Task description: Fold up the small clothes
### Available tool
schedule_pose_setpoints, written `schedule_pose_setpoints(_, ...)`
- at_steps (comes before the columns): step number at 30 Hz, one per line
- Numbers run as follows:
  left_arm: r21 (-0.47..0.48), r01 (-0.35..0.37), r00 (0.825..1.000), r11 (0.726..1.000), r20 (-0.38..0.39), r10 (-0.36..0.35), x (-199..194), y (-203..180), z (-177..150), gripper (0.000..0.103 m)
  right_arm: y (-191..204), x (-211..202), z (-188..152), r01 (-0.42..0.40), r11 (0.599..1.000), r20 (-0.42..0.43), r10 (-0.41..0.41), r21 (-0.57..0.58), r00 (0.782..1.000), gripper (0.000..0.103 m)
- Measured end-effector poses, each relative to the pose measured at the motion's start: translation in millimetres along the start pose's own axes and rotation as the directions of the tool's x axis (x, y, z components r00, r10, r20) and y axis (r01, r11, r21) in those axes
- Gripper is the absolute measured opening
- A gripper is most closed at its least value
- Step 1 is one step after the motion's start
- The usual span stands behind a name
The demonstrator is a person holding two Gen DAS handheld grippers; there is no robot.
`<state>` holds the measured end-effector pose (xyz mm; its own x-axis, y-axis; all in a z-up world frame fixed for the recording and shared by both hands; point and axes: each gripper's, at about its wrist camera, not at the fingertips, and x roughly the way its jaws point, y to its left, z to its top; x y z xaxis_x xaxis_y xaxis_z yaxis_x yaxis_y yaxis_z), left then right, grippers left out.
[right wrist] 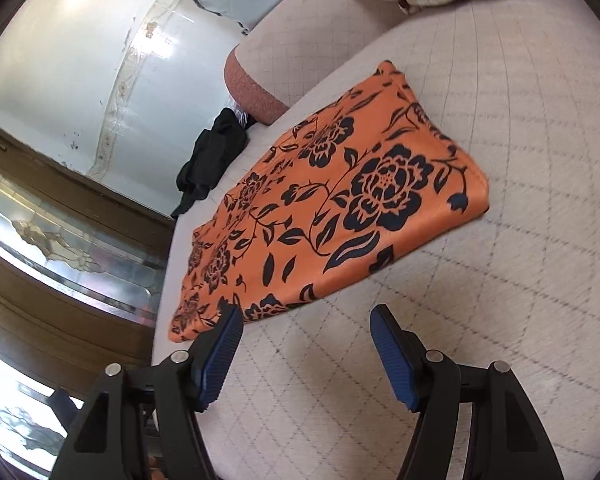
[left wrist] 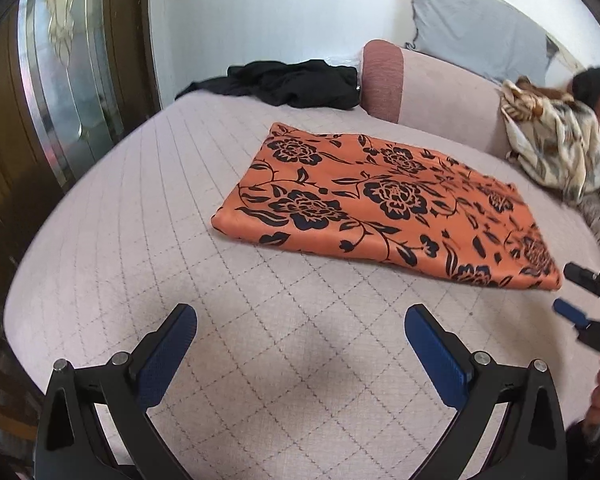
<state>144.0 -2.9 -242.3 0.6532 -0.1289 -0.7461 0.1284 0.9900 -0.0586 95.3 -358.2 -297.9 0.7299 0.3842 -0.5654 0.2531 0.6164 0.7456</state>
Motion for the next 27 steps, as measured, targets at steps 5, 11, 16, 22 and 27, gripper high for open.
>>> schedule_pose_setpoints(5,-0.062,0.053,0.998,0.997,-0.041,-0.056,9.5,14.7,15.9,0.103,-15.8,4.4,7.4,-0.099,0.986,-0.005,0.101,0.133,0.995,0.070)
schedule_pose_setpoints(11,-0.229,0.130,0.984,0.965,-0.091,-0.155,35.0,36.3,27.6,0.103,-36.9,11.8,13.2,-0.146,0.951,0.000,0.152,0.272,0.988,0.071)
schedule_pose_setpoints(16,-0.367,0.198,0.961,0.909,-0.109,-0.253,65.8,46.8,37.2,0.077,-47.4,15.4,14.2,-0.162,0.926,0.004,0.171,0.341,0.985,0.071)
schedule_pose_setpoints(22,-0.516,0.210,0.935,0.830,-0.141,-0.324,108.3,56.8,47.4,0.066,-54.7,24.5,16.5,-0.135,0.916,-0.020,0.153,0.377,0.988,0.071)
schedule_pose_setpoints(27,-0.603,0.214,0.928,0.768,-0.119,-0.352,128.9,62.4,55.8,0.070,-63.0,30.0,24.6,-0.133,0.899,-0.017,0.154,0.418,0.988,0.071)
